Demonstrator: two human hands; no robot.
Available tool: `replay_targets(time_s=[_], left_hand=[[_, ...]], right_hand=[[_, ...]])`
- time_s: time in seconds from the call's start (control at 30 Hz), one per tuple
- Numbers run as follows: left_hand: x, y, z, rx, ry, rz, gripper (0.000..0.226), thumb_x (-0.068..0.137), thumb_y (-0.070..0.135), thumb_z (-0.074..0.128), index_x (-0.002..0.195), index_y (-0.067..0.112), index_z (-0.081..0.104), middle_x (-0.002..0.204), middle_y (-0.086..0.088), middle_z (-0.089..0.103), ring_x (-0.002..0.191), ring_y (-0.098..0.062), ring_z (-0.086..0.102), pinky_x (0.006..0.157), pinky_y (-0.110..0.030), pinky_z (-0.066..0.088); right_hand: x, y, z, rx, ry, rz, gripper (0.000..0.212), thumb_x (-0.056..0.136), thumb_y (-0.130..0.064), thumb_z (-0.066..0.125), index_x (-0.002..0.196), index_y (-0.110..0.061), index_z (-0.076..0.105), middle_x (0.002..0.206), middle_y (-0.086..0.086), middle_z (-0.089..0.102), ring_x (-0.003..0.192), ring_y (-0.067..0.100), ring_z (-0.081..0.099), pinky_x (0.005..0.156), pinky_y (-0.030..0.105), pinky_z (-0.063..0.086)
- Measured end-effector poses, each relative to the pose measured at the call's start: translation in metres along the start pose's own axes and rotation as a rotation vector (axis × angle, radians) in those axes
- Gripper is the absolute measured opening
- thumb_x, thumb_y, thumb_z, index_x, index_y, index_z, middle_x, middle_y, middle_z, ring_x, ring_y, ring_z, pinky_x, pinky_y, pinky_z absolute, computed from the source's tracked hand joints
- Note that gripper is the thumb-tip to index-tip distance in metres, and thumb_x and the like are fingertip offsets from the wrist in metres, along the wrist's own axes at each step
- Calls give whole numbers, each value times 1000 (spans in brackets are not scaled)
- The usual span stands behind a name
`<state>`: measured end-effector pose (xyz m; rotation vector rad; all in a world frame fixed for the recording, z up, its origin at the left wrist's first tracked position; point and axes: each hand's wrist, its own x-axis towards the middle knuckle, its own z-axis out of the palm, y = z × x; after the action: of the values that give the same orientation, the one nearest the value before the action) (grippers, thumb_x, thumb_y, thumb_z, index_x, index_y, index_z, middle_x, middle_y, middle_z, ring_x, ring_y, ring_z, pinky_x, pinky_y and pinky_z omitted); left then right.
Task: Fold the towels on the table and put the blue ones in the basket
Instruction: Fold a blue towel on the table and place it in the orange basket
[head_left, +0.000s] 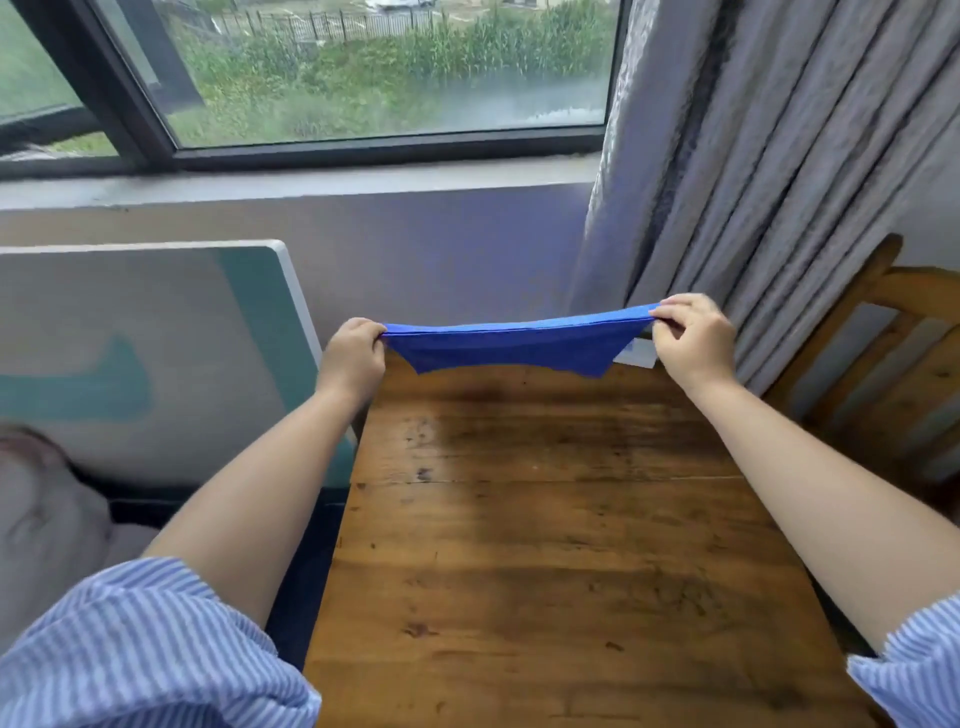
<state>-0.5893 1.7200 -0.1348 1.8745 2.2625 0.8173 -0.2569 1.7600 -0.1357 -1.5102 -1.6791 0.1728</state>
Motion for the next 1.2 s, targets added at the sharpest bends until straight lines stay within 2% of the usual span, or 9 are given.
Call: replay_targets(time_s=[0.17, 0.3, 0.43, 0.57, 0.63, 0.7, 0.9, 1.0, 1.2], left_hand=[[-66, -34, 41, 296, -458, 113, 26, 94, 13, 43, 105, 3, 64, 113, -17, 58, 106, -32, 54, 82, -34, 43], [-116, -40, 71, 589, -873, 236, 26, 93, 10, 41, 108, 11, 62, 110, -11, 60, 103, -30, 55, 75, -32, 44], [-162, -41, 98, 746, -1103, 304, 25, 91, 9, 41, 108, 7, 60, 93, -8, 52, 87, -25, 50, 67, -32, 40], [-197, -53, 115, 769, -1172, 364, 23, 92, 11, 43, 107, 7, 59, 102, -6, 55, 96, -23, 50, 70, -30, 41], [-209, -61, 122, 764, -1169, 403, 23, 92, 8, 42, 108, 8, 59, 113, -7, 56, 108, -24, 48, 74, -30, 44], [-218, -68, 128, 748, -1156, 427, 25, 92, 9, 42, 112, 10, 57, 117, -7, 54, 112, -24, 46, 77, -30, 44], [-238, -80, 141, 733, -1141, 434, 28, 91, 9, 43, 116, 11, 56, 124, -6, 46, 118, -23, 39, 71, -27, 34], [-243, -86, 143, 710, -1156, 440, 28, 91, 10, 42, 115, 9, 56, 126, -6, 41, 121, -24, 36, 73, -28, 35], [-233, -87, 140, 691, -1294, 492, 42, 92, 40, 48, 119, 10, 57, 126, -5, 42, 119, -23, 37, 87, -31, 38]], right_hand=[[-82, 44, 7, -121, -228, -49, 12, 69, 17, 59, 76, 14, 68, 82, 32, 65, 82, 43, 63, 77, 43, 50], [-141, 76, 6, -368, -654, 57, 16, 77, 0, 56, 86, 5, 69, 93, 21, 65, 95, 35, 57, 78, 38, 46], [-196, 99, 4, -561, -1046, -62, 23, 83, -12, 49, 96, -6, 67, 100, 8, 63, 103, 24, 50, 83, 30, 42], [-234, 103, 2, -704, -1198, -228, 10, 76, -10, 61, 83, -6, 67, 87, 8, 64, 91, 26, 58, 72, 30, 47], [-248, 105, 4, -699, -1147, -388, 24, 40, -1, 82, 51, -6, 62, 54, 8, 60, 55, 26, 60, 44, 27, 47], [-255, 104, 7, -758, -1130, -429, 35, 21, 1, 83, 41, -9, 56, 43, 4, 53, 42, 22, 54, 35, 23, 40], [-271, 102, 21, -808, -1232, -418, 21, 50, -7, 79, 63, -7, 63, 66, 7, 63, 66, 24, 61, 50, 27, 44], [-285, 109, 27, -848, -1370, -297, 20, 88, -11, 43, 103, -11, 55, 109, 5, 57, 107, 23, 47, 80, 31, 38], [-286, 101, 32, -898, -1358, -128, 31, 84, -29, 40, 98, -13, 62, 103, 2, 61, 105, 21, 47, 84, 32, 33]])
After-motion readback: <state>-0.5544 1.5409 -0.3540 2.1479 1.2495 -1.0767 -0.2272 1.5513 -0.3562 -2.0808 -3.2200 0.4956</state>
